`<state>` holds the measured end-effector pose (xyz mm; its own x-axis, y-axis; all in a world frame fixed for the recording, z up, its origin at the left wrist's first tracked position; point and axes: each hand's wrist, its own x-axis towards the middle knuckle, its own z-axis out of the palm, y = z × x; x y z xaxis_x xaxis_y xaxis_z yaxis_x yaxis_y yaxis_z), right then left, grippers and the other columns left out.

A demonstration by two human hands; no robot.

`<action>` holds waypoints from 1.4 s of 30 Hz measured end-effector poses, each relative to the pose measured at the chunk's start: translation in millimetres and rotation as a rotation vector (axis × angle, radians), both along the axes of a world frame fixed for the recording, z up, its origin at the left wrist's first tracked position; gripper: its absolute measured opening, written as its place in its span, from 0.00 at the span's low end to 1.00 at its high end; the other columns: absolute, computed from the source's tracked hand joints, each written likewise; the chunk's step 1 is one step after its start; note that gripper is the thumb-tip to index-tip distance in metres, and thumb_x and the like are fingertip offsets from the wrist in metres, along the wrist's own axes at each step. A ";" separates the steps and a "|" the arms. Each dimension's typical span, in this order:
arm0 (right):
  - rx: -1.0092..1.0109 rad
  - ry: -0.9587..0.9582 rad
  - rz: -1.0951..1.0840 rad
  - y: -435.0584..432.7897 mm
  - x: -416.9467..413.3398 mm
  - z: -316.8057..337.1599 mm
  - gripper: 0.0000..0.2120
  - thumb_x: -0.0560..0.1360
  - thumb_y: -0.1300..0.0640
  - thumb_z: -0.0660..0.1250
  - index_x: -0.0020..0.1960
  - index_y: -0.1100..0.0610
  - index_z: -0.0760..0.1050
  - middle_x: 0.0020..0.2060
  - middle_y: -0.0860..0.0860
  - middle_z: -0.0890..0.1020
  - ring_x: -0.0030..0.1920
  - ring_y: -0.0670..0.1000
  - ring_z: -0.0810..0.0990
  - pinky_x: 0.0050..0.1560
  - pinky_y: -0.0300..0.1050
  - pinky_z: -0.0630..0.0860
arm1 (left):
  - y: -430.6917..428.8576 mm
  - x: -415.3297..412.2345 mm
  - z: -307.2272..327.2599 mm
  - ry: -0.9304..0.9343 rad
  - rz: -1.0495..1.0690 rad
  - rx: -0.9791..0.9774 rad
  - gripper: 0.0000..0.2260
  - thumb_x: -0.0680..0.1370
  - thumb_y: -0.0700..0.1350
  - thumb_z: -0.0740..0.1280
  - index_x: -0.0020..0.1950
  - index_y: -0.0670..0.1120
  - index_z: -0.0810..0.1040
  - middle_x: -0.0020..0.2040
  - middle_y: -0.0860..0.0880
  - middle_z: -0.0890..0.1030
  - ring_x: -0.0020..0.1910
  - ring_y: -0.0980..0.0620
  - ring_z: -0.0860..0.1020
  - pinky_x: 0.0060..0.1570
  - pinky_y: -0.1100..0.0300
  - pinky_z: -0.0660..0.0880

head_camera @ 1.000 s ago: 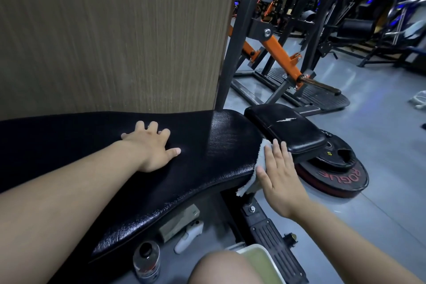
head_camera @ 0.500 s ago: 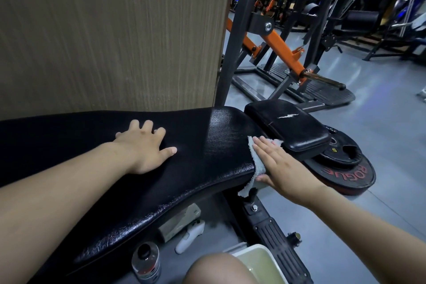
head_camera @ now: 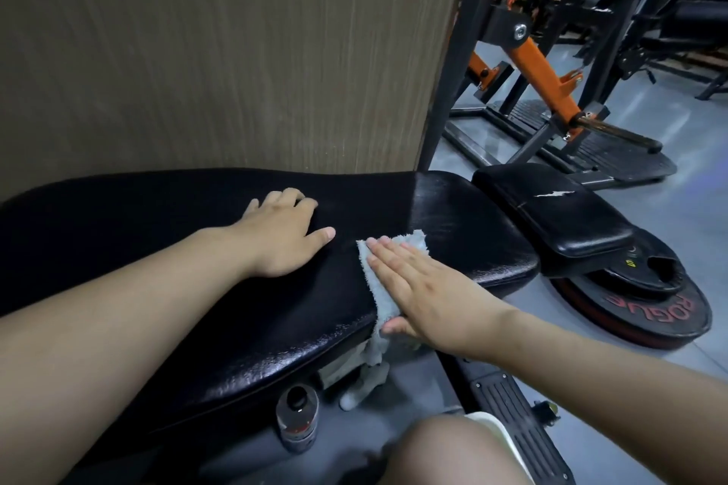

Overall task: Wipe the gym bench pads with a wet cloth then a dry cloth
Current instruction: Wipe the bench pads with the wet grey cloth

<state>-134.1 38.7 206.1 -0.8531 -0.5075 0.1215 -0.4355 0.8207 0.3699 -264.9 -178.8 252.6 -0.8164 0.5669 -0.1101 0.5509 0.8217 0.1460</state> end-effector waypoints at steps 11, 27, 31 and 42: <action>0.081 0.039 0.059 -45.2 -0.1 1.0 0.39 0.80 0.37 0.47 0.74 0.70 0.62 0.74 0.66 0.64 0.75 0.62 0.63 0.73 0.56 0.60 | -125.5 27.2 3.2 0.058 0.045 -0.044 0.30 0.81 0.63 0.54 0.79 0.50 0.58 0.78 0.49 0.58 0.77 0.48 0.55 0.76 0.42 0.53; 0.101 0.002 0.083 -141.9 10.7 4.9 0.41 0.81 0.36 0.39 0.75 0.69 0.60 0.75 0.65 0.61 0.75 0.61 0.61 0.71 0.52 0.54 | -216.0 72.7 -8.1 -0.021 0.081 0.053 0.31 0.80 0.64 0.55 0.79 0.51 0.56 0.79 0.49 0.54 0.78 0.50 0.49 0.77 0.43 0.48; 0.088 0.008 0.059 -164.3 15.1 4.9 0.40 0.81 0.35 0.41 0.74 0.69 0.61 0.75 0.65 0.62 0.75 0.61 0.62 0.70 0.53 0.55 | -238.0 82.1 -7.9 -0.032 0.080 0.056 0.30 0.81 0.62 0.55 0.80 0.51 0.55 0.79 0.50 0.53 0.79 0.50 0.47 0.78 0.44 0.47; -0.022 0.077 -0.046 -249.6 25.7 -1.9 0.41 0.82 0.38 0.37 0.68 0.71 0.70 0.68 0.67 0.71 0.70 0.64 0.71 0.68 0.55 0.58 | -302.6 92.7 -8.3 -0.021 0.147 0.056 0.32 0.80 0.64 0.55 0.80 0.51 0.55 0.80 0.49 0.52 0.79 0.50 0.47 0.78 0.45 0.47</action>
